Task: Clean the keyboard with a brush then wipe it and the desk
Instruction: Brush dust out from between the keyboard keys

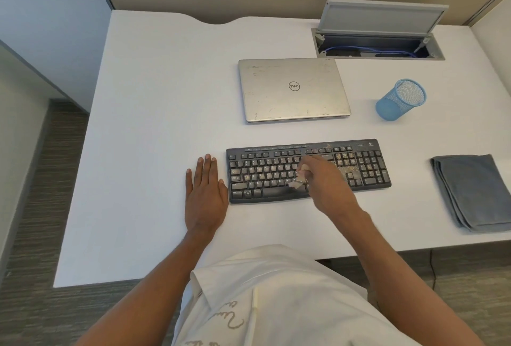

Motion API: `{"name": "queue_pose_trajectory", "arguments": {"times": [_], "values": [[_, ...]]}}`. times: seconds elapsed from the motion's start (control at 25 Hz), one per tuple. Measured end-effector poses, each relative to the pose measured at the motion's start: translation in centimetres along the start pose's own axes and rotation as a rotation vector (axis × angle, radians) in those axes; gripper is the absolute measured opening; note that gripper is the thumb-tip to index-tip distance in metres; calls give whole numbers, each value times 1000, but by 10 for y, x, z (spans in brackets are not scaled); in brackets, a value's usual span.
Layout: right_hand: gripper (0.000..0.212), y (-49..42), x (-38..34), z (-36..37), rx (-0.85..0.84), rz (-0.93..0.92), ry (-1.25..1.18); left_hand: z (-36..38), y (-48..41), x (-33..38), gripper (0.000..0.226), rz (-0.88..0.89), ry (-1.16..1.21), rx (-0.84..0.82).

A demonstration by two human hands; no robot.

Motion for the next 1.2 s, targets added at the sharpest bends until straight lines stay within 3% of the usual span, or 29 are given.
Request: {"name": "queue_pose_trajectory", "arguments": {"times": [0.24,0.48,0.68,0.84,1.04,1.2], "values": [[18,12,-6,-12,316,-49,-110,0,1,0,62,5,-4,4],[20,9,1,6,212,26,-100,0,0,0,61,8,-2,11],[20,11,0,1,292,7,-131,0,0,0,62,6,-9,3],[21,7,2,8,195,23,-119,2,0,-1,62,6,-6,8],[16,15,-14,6,285,-80,-215,0,0,-1,62,6,6,9],[17,9,-9,19,170,-52,-130,1,0,0,62,4,5,9]]}}
Point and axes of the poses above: each hand's wrist, its own y-axis away from the middle knuckle, its own z-axis out of the palm, x = y × z, the point moved 7 cm from there along -y, towards the middle knuckle, and after that the axes turned 11 degrees about -z, right-handed, at the moved point
